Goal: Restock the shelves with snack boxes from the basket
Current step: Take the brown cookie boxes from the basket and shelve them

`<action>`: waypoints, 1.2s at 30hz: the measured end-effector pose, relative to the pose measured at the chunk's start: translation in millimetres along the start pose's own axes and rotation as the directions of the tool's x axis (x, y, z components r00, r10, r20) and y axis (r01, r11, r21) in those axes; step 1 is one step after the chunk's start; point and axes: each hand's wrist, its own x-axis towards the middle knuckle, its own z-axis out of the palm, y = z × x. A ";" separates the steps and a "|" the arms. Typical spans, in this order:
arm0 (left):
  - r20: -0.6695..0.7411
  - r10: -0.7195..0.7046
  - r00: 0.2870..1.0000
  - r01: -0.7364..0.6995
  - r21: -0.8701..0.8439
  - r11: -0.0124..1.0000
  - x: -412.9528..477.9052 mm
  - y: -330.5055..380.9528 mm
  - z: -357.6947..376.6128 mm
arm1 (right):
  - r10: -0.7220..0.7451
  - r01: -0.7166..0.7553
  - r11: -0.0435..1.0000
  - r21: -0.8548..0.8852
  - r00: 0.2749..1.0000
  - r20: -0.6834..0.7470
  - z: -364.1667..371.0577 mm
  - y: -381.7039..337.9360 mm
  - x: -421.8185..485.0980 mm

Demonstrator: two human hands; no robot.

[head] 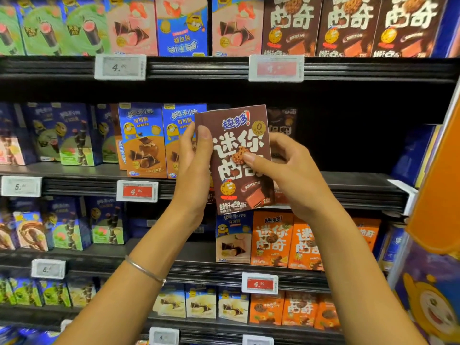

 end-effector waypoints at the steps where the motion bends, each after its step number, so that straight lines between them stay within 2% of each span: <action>1: -0.002 0.007 1.000 -0.007 0.019 1.000 0.1 -2.3 1.1 | -0.001 0.001 1.000 -0.010 1.000 -0.004 -2.0 0.2 0.4; 6: -0.061 0.042 0.997 -0.037 0.085 0.996 2.3 -11.8 6.8 | -0.006 0.006 1.000 -0.007 1.000 0.017 -12.4 2.6 5.5; 11: -0.111 0.063 0.992 -0.044 0.168 0.985 6.4 -16.5 3.4 | 0.095 -0.099 0.972 0.213 0.995 0.031 -49.3 15.2 21.2; 13: -0.125 0.063 0.990 -0.042 0.159 0.986 6.8 -16.9 3.0 | 0.141 -0.129 0.968 0.214 0.989 -0.040 -70.3 25.0 29.7; 15: -0.143 0.061 0.988 -0.041 0.140 0.989 6.7 -15.7 5.2 | 0.193 -0.162 0.971 0.178 0.966 -0.174 -90.5 36.2 42.0; 18: -0.161 0.080 0.984 -0.060 0.129 0.990 7.7 -13.0 10.3 | 0.238 -0.228 0.971 0.075 0.874 -0.423 -120.2 55.2 71.0; 20: -0.161 0.092 0.983 -0.071 0.130 0.989 9.1 -12.4 13.1 | 0.242 -0.268 0.963 0.024 0.822 -0.516 -138.5 65.8 92.6; 24: -0.169 0.093 0.981 -0.076 0.102 0.992 11.8 -11.3 17.2 | 0.356 -0.371 0.925 0.084 0.767 -0.534 -167.1 89.1 128.4; 28: -0.157 0.081 0.984 -0.066 0.102 0.993 12.0 -12.9 27.0 | 0.412 -0.397 0.907 0.140 0.768 -0.490 -176.8 110.0 156.2; 30: -0.138 0.078 0.987 -0.064 0.102 0.993 11.5 -13.7 31.6 | 0.405 -0.415 0.905 0.092 0.776 -0.484 -174.6 115.9 165.8; 36: -0.129 0.095 0.987 -0.078 0.130 0.988 10.3 -15.5 32.9 | 0.251 -0.410 0.891 -0.195 0.803 -0.540 -176.1 126.7 185.6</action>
